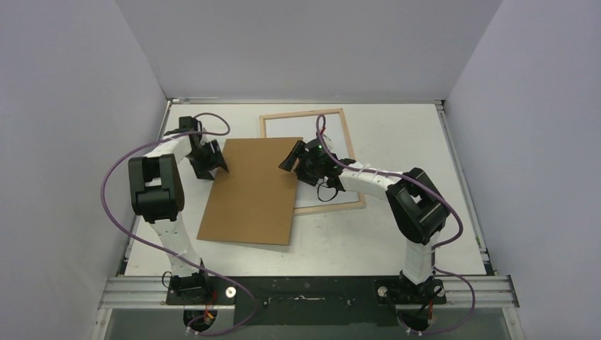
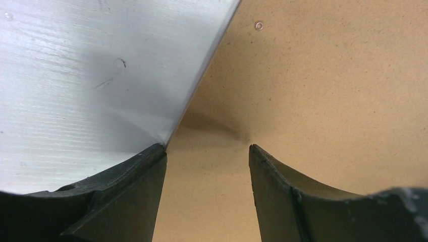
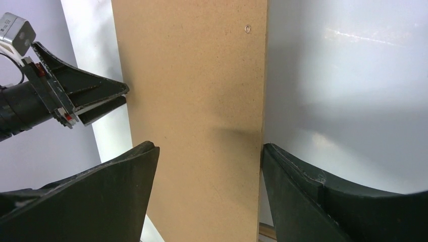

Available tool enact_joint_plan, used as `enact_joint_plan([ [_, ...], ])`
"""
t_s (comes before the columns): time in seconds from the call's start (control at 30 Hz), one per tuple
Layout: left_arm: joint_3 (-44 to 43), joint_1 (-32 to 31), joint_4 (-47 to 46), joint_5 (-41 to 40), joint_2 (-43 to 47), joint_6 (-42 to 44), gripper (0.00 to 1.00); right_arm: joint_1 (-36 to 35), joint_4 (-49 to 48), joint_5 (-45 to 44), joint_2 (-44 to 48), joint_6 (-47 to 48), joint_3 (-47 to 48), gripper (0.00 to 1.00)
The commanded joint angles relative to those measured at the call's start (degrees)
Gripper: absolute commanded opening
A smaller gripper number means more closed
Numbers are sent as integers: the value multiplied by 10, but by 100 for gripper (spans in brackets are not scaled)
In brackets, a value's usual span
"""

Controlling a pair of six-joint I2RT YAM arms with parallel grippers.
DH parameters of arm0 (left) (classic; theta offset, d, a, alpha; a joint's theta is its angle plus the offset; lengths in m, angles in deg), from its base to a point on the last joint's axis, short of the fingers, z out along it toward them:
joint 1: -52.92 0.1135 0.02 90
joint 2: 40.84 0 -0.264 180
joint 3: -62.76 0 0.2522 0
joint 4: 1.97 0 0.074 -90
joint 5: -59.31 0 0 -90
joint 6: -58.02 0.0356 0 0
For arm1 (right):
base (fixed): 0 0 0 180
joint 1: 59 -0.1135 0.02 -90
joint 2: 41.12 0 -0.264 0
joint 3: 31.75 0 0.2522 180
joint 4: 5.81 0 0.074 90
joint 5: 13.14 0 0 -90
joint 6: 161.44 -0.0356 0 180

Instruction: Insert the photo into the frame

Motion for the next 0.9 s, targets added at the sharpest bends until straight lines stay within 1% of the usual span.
enact_joint_plan([
  [0.0, 31, -17, 74, 37, -59, -12, 59, -1, -1, -17, 39, -7, 3, 74],
  [0.17, 32, -17, 76, 32, -61, -7, 59, -1, 56, -63, 70, -12, -13, 71],
  [0.27, 33, -17, 76, 32, -64, -6, 57, -1, 70, -90, 100, -12, -30, 70],
  [0.3, 34, -17, 76, 31, -65, -6, 57, -1, 72, -95, 108, -11, -35, 69],
  [0.4, 33, -17, 77, 31, -69, -4, 56, -1, 87, -105, 126, -3, -41, 56],
  [0.47, 32, -17, 77, 32, -71, -5, 55, -1, 94, -106, 133, -2, -46, 52],
  [0.53, 30, -17, 76, 34, -73, -5, 55, -1, 106, -105, 134, -9, -50, 52],
  [0.57, 29, -17, 76, 34, -74, -5, 55, -1, 112, -105, 133, -11, -51, 53],
  [0.67, 29, -17, 75, 34, -76, -5, 55, 0, 134, -103, 128, -19, -53, 64],
  [0.73, 30, -17, 75, 34, -76, -5, 55, 0, 149, -103, 123, -19, -52, 67],
  [0.8, 30, -17, 76, 34, -77, -4, 55, 0, 138, -89, 117, -13, -54, 66],
  [0.87, 30, -17, 76, 34, -76, -3, 55, -1, 118, -75, 109, -4, -58, 61],
])
